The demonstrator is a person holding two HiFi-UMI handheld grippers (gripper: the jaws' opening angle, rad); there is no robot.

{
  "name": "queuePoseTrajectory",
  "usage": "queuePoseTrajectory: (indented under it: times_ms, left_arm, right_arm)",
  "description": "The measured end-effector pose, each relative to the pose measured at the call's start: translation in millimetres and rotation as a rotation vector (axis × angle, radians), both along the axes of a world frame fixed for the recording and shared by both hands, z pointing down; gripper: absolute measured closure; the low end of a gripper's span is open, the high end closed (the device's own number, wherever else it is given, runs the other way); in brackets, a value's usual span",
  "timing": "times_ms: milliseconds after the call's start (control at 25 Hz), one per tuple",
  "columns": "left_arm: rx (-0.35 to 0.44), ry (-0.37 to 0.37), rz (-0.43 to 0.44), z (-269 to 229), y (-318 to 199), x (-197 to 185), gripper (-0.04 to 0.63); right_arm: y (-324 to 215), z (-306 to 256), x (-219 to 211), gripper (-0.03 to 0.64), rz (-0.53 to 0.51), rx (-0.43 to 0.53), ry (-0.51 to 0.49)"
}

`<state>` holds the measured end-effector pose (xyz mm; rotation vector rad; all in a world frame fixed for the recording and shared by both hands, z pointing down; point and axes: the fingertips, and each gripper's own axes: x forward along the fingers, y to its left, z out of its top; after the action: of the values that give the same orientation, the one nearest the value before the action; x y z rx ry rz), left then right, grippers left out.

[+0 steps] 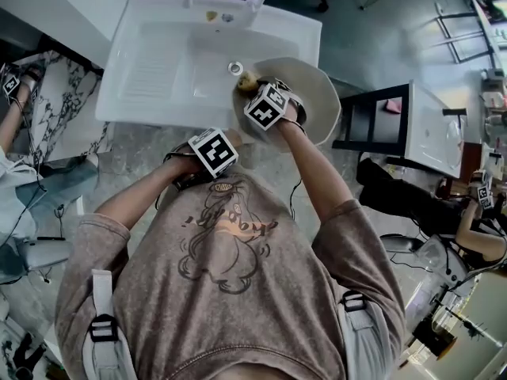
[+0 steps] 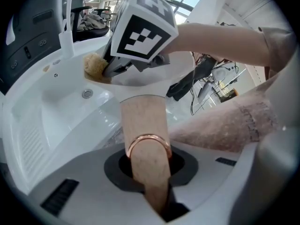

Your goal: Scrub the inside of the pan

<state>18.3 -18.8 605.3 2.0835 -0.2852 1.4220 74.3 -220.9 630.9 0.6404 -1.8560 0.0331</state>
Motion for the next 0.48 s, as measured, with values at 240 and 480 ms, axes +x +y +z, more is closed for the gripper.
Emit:
queuePoseTrajectory:
  times_ms: [240, 480]
  left_arm:
    - [-0.004, -0.001, 0.006, 0, 3, 1, 0.523]
    - [-0.017, 0.005, 0.013, -2, 7, 2, 0.520]
  right_arm:
    - [-21, 0, 16, 0.474, 0.010, 0.020, 0.059]
    - [-39, -1, 35, 0.474, 0.060, 0.035, 0.097]
